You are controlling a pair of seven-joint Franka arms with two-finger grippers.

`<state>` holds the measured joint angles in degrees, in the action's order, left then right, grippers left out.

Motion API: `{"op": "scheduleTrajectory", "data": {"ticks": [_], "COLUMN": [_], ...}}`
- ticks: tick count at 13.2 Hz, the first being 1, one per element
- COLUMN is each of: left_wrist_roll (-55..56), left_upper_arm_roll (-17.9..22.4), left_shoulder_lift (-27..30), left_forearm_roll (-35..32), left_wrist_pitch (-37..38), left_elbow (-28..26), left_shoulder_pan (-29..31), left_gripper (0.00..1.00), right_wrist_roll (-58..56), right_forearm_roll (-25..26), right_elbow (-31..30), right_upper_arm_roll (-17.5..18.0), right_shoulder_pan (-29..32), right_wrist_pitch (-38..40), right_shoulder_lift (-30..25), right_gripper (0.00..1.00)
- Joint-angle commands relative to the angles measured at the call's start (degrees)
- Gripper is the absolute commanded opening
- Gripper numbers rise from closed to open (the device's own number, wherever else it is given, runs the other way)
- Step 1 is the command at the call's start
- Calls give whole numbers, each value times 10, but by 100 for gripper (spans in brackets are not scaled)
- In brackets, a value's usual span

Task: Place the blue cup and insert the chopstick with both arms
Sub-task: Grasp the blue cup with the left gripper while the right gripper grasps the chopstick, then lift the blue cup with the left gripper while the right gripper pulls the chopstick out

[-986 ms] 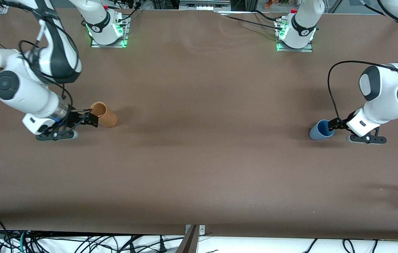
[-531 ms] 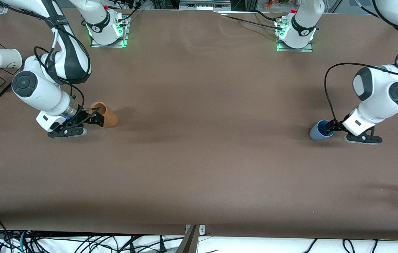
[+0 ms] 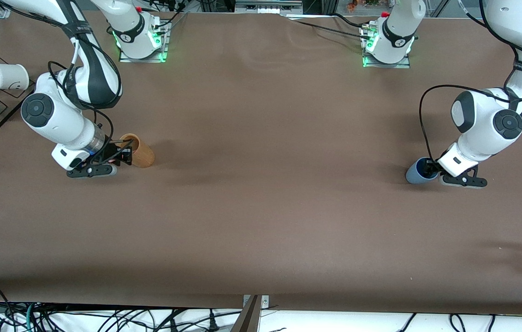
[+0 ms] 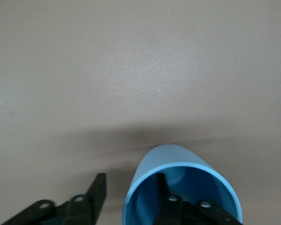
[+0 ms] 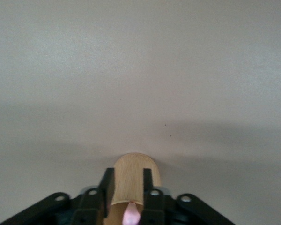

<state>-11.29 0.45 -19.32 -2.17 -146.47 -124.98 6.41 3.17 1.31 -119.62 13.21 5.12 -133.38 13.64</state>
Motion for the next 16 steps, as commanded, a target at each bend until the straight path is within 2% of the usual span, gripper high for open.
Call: {"op": "scheduleTrajectory", "data": {"ticks": [1,3,5,7,9,11,14,16], "left_wrist_roll": [-10,-7,6,61,161,292,418,501], "left_upper_arm_roll": [2,1,-1,-2,-3,-2,-2,-1], "left_shoulder_lift": [7,10,15,12,7,-7,-76,-130], "left_forearm_roll": [-6,-6,5,64,67,72,74,101], "left_wrist_pitch": [17,22,104,215,273,279,279,278], "left_elbow": [4,13,65,143,203,240,329,384], "left_shoulder_pan": [-3,-9,-45,-113,-195,-287,-400,-445], "left_gripper": [0,0,0,0,0,0,0,0], "right_wrist_roll": [-20,-26,-26,-42,-57,-64,-66,-66], "right_forearm_roll": [5,5,5,5,5,5,4,6], "right_elbow": [-19,-13,-12,16,82,161,275,306], "right_upper_arm_roll": [-3,-3,-2,-1,-1,-1,-1,0], "right_shoulder_pan": [2,2,2,2,1,0,1,-1], "right_wrist_pitch": [-1,0,8,52,140,233,349,371], "right_shoulder_lift": [-25,-30,-49,-76,-86,-82,-53,-34], "right_gripper": [0,0,0,0,0,0,0,0]}}
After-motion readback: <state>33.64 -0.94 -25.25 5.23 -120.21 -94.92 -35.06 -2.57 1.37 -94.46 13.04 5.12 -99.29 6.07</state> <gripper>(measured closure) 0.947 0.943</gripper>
